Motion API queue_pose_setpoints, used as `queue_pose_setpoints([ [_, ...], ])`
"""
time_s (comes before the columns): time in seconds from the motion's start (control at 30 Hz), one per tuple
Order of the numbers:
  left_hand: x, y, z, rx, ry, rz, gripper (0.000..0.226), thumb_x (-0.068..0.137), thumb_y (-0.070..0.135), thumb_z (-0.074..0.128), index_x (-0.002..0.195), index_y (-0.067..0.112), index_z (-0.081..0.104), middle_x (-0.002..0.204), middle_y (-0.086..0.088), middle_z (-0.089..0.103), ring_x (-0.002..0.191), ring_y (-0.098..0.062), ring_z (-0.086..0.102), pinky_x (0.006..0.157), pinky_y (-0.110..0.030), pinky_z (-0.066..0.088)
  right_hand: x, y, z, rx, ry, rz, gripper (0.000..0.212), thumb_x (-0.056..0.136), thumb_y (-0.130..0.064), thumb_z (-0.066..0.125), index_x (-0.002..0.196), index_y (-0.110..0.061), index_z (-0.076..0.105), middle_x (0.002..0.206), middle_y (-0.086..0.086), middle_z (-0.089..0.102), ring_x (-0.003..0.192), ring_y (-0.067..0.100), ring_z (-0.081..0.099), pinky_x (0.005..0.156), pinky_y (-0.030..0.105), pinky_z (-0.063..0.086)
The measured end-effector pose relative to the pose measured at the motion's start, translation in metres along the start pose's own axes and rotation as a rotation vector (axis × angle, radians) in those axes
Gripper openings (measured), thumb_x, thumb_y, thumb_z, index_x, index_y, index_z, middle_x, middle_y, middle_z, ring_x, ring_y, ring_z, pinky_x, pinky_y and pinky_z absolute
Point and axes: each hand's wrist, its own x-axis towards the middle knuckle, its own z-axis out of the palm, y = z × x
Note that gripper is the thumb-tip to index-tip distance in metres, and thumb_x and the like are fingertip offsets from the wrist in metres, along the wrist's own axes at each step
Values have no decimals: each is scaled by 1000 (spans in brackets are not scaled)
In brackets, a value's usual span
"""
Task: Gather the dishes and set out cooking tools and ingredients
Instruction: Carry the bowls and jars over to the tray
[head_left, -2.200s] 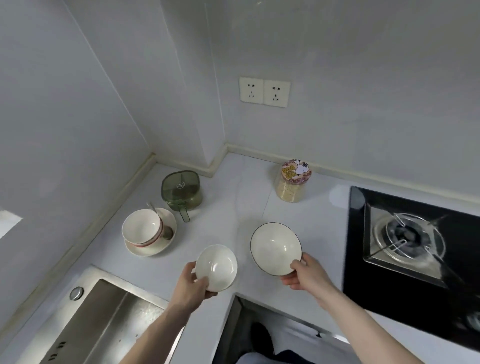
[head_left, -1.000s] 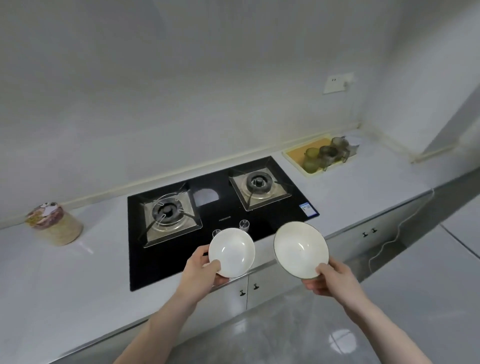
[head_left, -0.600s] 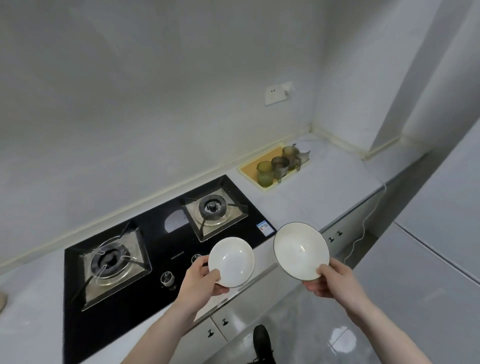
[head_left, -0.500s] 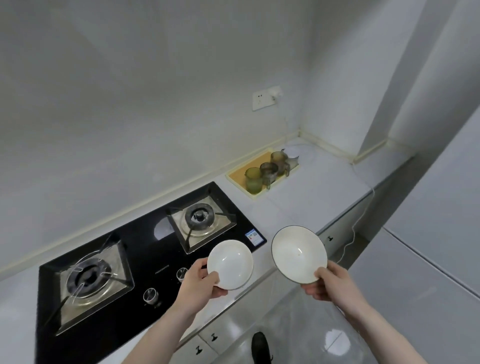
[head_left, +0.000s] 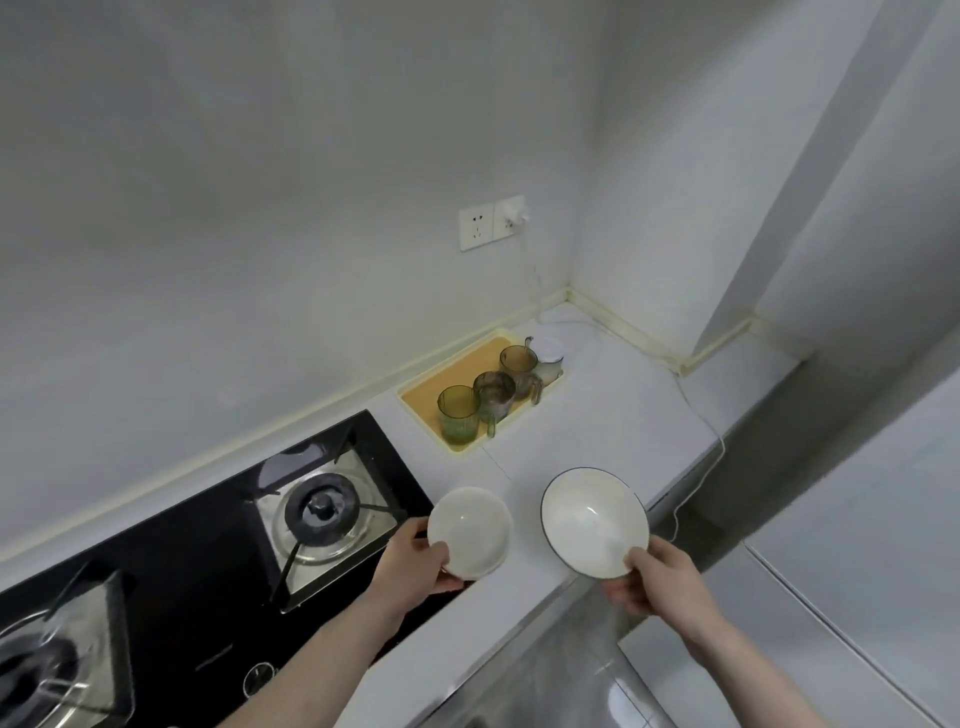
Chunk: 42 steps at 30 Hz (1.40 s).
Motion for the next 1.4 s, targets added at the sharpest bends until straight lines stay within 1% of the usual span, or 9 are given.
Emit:
queue_pose_setpoints([
  [0.13,31,11,17,39,24,-35,39,88,-6,55,124,10,55,107,-14,65,87,-37,73,67,-40,64,47,-17,-7,-6,-44,26,24,93,1,40,109,2,58,65,17,62,57,24,54,52,27,44],
  [0.27,56,10,29,7,86,-83,42,85,-6,56,124,10,56,106,-17,67,83,-33,74,69,-45,64,100,-28,-10,-42,-91,74,21,91,1,37,103,1,54,66,18,55,65,26,45,56,28,33],
  [0.37,71,4,35,-34,143,-115,42,84,-8,55,123,9,57,108,-16,66,85,-32,73,69,-46,64,138,-33,-7,-122,-134,84,20,89,3,37,99,0,54,64,20,58,60,26,47,54,27,31],
  [0.5,96,-1,50,-98,237,-171,45,83,-11,55,124,9,56,110,-15,63,85,-34,72,70,-48,64,194,-44,-11,-215,-201,110,23,87,3,38,103,0,55,63,19,60,54,25,48,51,24,32],
  [0.7,126,0,72,-172,342,-278,50,83,-14,53,127,10,54,118,-16,56,97,-38,65,61,-40,63,262,-60,-14,-309,-306,146,28,86,5,38,106,-7,54,64,20,63,55,27,52,50,24,35],
  [0.93,151,-1,95,-216,412,-310,51,83,-12,52,129,8,53,123,-12,55,104,-41,64,62,-41,63,299,-68,-14,-420,-372,174,30,87,3,41,104,-18,54,88,25,75,62,28,67,60,28,48],
  [1.07,160,0,104,-253,438,-304,55,83,-11,54,133,12,50,127,-14,52,108,-39,60,64,-42,64,314,-69,-10,-480,-418,172,30,87,2,40,105,-18,54,87,24,76,62,26,68,62,29,50],
  [1.23,170,1,109,-272,471,-323,62,82,-11,59,139,13,48,130,-16,51,114,-43,57,71,-51,63,329,-72,-7,-527,-443,173,31,88,1,41,110,-16,53,85,21,77,63,27,70,63,30,51],
  [1.4,178,6,112,-306,507,-332,63,85,-13,54,141,14,47,130,-15,49,114,-45,57,71,-50,63,340,-76,-7,-547,-460,161,32,88,-1,42,114,-16,53,84,19,78,66,26,72,67,32,53],
])
